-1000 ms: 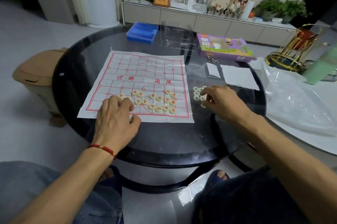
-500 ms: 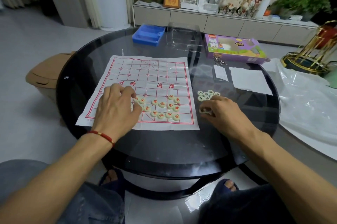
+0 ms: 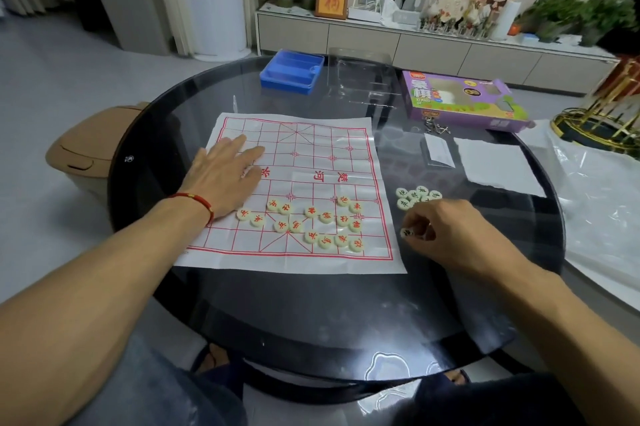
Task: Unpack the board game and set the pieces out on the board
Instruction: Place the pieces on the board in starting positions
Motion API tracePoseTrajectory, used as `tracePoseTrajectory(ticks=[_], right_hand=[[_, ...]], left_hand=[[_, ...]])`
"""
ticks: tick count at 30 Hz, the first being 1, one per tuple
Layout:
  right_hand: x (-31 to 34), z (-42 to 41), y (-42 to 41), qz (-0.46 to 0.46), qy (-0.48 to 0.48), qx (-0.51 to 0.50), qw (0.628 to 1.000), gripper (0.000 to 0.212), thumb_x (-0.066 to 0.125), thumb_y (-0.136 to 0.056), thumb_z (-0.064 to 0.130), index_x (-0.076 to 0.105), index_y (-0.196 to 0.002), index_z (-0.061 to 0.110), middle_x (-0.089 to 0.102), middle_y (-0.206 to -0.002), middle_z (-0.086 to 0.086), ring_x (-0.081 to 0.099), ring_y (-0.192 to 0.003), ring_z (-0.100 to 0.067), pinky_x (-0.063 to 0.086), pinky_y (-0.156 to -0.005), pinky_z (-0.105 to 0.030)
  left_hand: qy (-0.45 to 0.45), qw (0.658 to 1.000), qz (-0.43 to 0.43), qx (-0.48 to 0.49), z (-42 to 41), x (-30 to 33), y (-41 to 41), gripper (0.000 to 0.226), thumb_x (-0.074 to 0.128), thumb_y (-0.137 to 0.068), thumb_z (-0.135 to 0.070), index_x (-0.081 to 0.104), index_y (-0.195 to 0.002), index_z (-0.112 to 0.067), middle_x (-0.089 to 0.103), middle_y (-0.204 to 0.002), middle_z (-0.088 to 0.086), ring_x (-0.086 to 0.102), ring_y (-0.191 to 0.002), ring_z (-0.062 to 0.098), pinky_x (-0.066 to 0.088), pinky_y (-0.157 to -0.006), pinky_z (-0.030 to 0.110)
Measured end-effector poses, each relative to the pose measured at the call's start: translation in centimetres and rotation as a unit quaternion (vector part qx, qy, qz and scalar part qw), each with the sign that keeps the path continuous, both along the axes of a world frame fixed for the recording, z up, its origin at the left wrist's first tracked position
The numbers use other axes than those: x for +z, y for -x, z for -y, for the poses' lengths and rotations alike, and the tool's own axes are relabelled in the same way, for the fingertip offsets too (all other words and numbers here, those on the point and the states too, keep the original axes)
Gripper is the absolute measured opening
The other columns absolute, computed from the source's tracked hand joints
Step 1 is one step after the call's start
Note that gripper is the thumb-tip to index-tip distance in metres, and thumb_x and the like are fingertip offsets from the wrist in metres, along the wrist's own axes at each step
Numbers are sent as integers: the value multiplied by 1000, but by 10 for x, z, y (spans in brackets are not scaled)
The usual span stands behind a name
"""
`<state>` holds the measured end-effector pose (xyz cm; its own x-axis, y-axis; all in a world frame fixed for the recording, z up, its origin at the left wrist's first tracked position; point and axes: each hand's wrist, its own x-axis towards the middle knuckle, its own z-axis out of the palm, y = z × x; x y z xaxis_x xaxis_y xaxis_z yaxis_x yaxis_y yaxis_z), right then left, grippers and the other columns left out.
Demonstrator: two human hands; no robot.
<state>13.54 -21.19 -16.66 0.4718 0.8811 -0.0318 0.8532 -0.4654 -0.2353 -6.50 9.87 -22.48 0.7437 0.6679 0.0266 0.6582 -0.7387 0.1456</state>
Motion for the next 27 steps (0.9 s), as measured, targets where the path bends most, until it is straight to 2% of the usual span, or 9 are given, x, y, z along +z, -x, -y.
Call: tracePoseTrajectory(ticks=[4, 7, 9, 11, 14, 18, 21, 23, 27], right_hand=[[15, -10, -10, 1, 15, -7, 1000, 10, 77, -86, 27, 75, -97, 27, 72, -89, 5, 67, -79, -14, 59, -75, -35], [32, -50, -9, 9, -7, 30, 999, 13, 77, -89, 18, 77, -102, 18, 75, -99, -1, 70, -81, -16, 60, -77, -28], [38, -92, -8, 21, -28, 61, 998, 18, 76, -89, 17, 77, -107, 12, 75, -103, -6, 69, -84, -16, 56, -77, -21], [36, -142, -8, 26, -34, 74, 996, 19, 77, -89, 18, 76, -106, 12, 75, -102, -6, 69, -85, -17, 57, -80, -26], [26, -209, -3, 34, -27, 78, 996, 16, 79, -85, 14, 73, -100, 11, 72, -98, -9, 69, -85, -24, 61, -83, -40], [7, -258, 7, 59, -10, 86, 994, 23, 77, -85, 9, 67, -106, 9, 69, -102, -12, 66, -87, -26, 60, -86, -41], [-6, -266, 3, 42, -1, 77, 996, 31, 77, -87, 13, 67, -115, 10, 68, -109, -12, 66, -94, -28, 58, -90, -42], [-3, -254, -3, 40, -29, 90, 995, 37, 80, -86, 20, 68, -120, 13, 68, -114, -10, 66, -99, -27, 57, -92, -42], [21, -192, -21, 55, -44, 106, 992, 29, 76, -90, 26, 72, -117, 17, 73, -109, -3, 68, -93, -20, 59, -87, -38]], left_hand=[[-9, 1000, -16, -10, -6, -10, -8, 56, 22, -104, -53, 16, -157, -38, 13, -167, 3, 11, -154, 28, 7, -121, 59], [1, 1000, -4, -15, -10, -9, -8, 54, 23, -104, -49, 18, -157, -39, 16, -167, 2, 13, -153, 26, 8, -122, 59], [7, 1000, 0, -11, -10, -10, -8, 53, 22, -104, -49, 18, -157, -39, 15, -167, 1, 12, -154, 26, 6, -122, 58], [11, 1000, 10, 1, -7, -10, -9, 53, 21, -105, -49, 19, -157, -38, 15, -167, 0, 11, -154, 24, 4, -122, 56], [25, 999, 34, 13, 0, -8, -10, 51, 23, -106, -44, 21, -157, -36, 15, -167, -2, 10, -154, 21, 3, -123, 54], [15, 998, 52, 21, 1, -9, -12, 49, 24, -106, -42, 24, -156, -38, 18, -166, -3, 11, -154, 20, 3, -123, 53], [13, 999, 43, 20, -1, -9, -13, 50, 27, -106, -41, 23, -156, -38, 18, -166, -2, 12, -154, 20, 4, -123, 53], [8, 999, 33, 21, -2, -7, -14, 52, 29, -105, -42, 24, -156, -37, 20, -166, -1, 14, -153, 22, 7, -123, 53], [22, 999, 11, 20, -6, -5, -19, 53, 32, -105, -44, 23, -157, -35, 18, -166, 1, 15, -153, 25, 9, -123, 54]])
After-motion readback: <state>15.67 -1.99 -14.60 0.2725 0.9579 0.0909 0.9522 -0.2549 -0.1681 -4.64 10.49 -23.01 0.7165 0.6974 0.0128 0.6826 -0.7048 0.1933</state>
